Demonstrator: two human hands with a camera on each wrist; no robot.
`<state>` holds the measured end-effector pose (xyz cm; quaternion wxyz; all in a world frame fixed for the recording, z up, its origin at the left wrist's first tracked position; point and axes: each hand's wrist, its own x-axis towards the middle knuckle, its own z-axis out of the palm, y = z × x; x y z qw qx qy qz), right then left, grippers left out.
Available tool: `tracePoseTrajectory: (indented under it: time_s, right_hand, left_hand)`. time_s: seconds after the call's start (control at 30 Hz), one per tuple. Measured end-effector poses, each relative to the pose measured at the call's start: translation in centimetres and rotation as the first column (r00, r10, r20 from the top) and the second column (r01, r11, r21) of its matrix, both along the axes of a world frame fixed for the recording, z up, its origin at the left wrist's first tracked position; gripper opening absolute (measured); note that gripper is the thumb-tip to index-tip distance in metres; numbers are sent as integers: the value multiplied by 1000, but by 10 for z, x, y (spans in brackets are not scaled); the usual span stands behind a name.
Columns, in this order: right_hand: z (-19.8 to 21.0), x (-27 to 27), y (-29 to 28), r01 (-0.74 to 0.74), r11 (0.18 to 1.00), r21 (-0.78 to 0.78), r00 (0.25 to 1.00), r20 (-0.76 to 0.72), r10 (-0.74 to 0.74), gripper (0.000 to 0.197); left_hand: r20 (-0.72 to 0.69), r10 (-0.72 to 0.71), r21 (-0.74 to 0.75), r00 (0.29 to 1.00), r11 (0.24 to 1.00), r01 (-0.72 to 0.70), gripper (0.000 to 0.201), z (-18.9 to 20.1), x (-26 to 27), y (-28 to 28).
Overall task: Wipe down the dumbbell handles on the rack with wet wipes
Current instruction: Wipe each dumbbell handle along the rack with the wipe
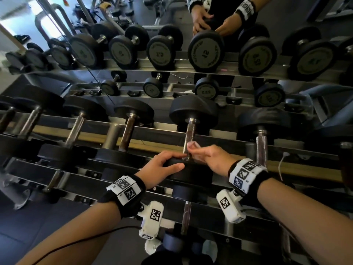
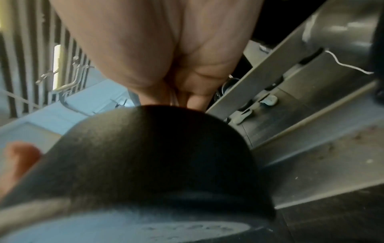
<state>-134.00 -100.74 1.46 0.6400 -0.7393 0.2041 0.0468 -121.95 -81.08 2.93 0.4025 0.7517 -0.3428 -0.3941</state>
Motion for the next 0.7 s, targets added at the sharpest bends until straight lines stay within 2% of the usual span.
tracePoseTrajectory:
  time_s: [0.07, 0.1, 0.13, 0.17, 0.23, 0.27, 0.4, 0.5, 0.57, 0.6, 0.67, 0.7]
  right_hand:
    - [5, 1, -4, 51, 945, 324, 999, -23, -46, 24]
    - [9, 3, -9, 91, 894, 439, 996, -20, -92, 22]
    - [14, 7, -16, 137, 862, 489, 988, -4, -155, 20]
    - [20, 9, -22, 185, 884, 428, 976, 24, -216, 19]
    - [24, 13, -27, 286, 948, 140, 950, 87, -299, 24]
    - [24, 15, -25, 286, 957, 57, 951, 110, -290, 28]
    - [11, 13, -1, 187, 982, 11, 977, 103, -187, 33]
    - [2, -5, 9, 62, 998, -32, 997, 38, -61, 32]
    - [2, -10, 6, -1, 1000, -5, 1000, 7, 1, 29]
    - [5, -8, 0, 25, 993, 113, 1000, -2, -24, 27]
    - [14, 2, -13, 129, 929, 347, 991, -13, -133, 20]
    - [19, 7, -20, 207, 908, 363, 976, -14, -217, 20]
  left_hand:
    - [6, 1, -4, 1000, 1000, -1, 39, -1, 0, 0]
    - [6, -1, -7, 1000, 1000, 1, 36, 0, -1, 0]
    - [-1, -2, -11, 1000, 1000, 2, 35, 1, -1, 1]
    - [-13, 2, -16, 1000, 1000, -2, 34, 1, -2, 1]
    - [-30, 24, -26, 999, 999, -24, 33, 3, -3, 2]
    - [-32, 33, -31, 999, 999, -34, 33, 2, -4, 3]
    - [-89, 93, -66, 992, 993, -99, 23, 1, -6, 7]
    - [-141, 117, -78, 983, 989, -129, 29, 1, -7, 8]
    - [-161, 117, -84, 980, 988, -131, 30, 2, -8, 8]
    - [-169, 118, -84, 979, 987, -134, 30, 2, -8, 7]
    - [-178, 128, -81, 976, 986, -144, 32, 3, -9, 7]
    - [-183, 130, -81, 975, 986, -147, 30, 3, -9, 7]
